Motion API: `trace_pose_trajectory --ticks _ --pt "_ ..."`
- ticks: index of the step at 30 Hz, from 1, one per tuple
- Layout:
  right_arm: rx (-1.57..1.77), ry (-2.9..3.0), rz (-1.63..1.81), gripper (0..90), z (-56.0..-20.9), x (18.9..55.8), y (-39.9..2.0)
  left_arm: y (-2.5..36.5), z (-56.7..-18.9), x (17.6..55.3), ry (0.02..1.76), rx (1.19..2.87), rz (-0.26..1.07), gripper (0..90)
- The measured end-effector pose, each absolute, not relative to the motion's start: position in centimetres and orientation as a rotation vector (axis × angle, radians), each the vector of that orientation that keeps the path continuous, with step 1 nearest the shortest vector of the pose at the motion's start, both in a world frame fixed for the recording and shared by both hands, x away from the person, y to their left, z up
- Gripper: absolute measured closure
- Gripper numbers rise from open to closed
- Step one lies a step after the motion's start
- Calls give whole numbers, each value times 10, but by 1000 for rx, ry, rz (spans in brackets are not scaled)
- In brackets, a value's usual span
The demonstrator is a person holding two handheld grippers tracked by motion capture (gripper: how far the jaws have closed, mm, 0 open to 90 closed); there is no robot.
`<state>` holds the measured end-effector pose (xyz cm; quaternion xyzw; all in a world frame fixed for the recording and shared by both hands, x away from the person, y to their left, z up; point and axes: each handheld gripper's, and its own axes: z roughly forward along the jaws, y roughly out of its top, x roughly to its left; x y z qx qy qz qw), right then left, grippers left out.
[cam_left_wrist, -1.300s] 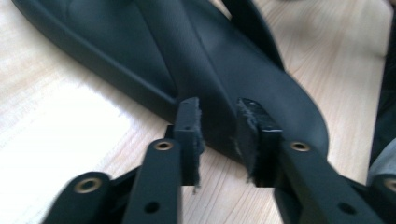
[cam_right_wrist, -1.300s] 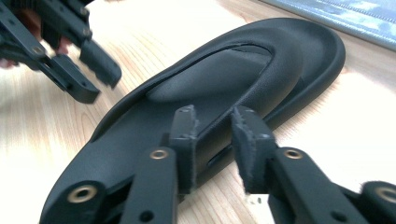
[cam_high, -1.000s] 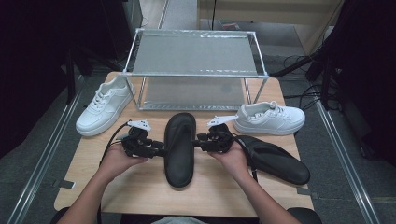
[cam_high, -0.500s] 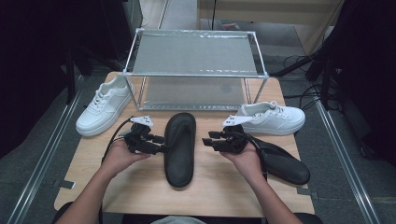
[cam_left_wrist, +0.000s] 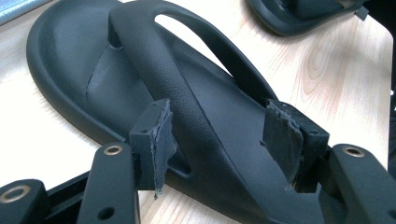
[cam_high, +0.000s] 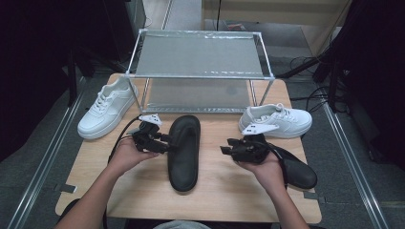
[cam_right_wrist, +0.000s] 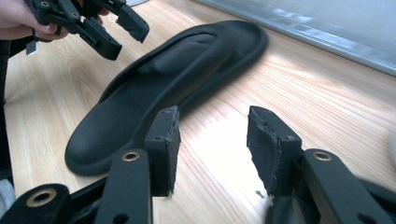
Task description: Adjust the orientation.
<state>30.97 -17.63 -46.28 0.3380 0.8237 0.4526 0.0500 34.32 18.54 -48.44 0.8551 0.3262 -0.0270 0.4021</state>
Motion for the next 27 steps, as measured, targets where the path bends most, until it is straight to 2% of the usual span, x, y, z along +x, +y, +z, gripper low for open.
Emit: trace_pose_trajectory --ticks 12,27 --pt "1084 2435 1327 553 -464 288 -246 191 -486 342 838 2157 -47 417" --pt "1124 2408 1244 540 -475 281 -269 190 -486 346 812 2145 -58 416"
